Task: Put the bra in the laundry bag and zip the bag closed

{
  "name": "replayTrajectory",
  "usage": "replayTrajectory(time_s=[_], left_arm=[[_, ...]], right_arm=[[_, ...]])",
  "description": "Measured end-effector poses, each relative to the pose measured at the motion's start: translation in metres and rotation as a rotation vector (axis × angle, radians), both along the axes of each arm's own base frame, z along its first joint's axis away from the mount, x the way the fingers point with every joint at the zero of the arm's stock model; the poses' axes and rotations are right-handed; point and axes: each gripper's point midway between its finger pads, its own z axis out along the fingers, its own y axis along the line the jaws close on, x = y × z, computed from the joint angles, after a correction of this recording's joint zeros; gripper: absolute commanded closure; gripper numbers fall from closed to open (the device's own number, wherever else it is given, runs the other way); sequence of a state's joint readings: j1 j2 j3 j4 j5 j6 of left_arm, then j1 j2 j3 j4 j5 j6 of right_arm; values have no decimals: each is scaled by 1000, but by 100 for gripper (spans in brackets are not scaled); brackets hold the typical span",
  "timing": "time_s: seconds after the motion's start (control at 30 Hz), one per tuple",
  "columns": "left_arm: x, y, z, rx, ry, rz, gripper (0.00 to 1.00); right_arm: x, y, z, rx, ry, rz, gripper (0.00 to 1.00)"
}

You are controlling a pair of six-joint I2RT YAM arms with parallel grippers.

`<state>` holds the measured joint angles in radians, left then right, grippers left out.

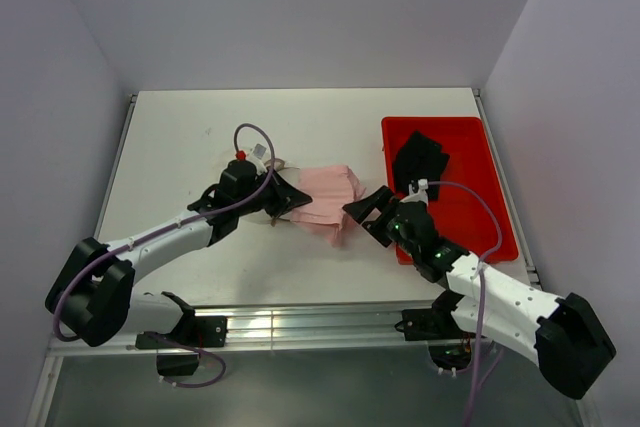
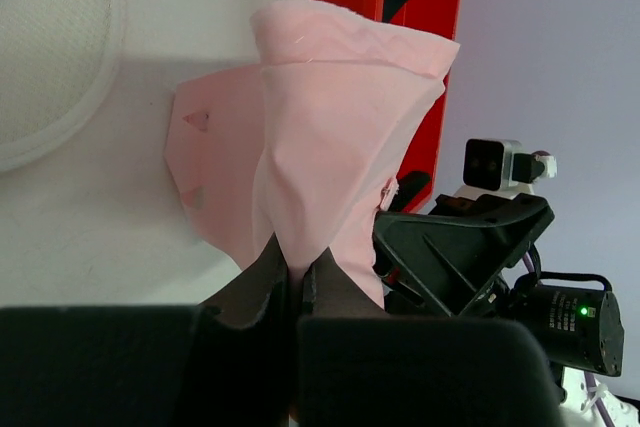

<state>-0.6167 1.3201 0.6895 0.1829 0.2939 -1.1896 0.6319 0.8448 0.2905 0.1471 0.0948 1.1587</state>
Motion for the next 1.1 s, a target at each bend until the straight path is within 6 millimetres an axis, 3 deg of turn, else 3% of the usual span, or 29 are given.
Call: replayTrajectory(time_s=[0.17,0.4,0.7,0.93,1.1], left_arm=[[-1,0,0,-1,1,-2,100],[-8,-8,3,-38,-6,-42,100],[-14,-18,9,-114,8,-90,100],[-16,-23,13,-155,15,-107,100],[-19,-28,5,-178,37,-108,100]], right_arm=[[8,9,0,9,-14,16,0],[16,20,24,88,-94,39,0],[14,27,7,95,-58,65,0],[14,29,9,126,-72,68,0],[14,38,7,172,-60,97,0]])
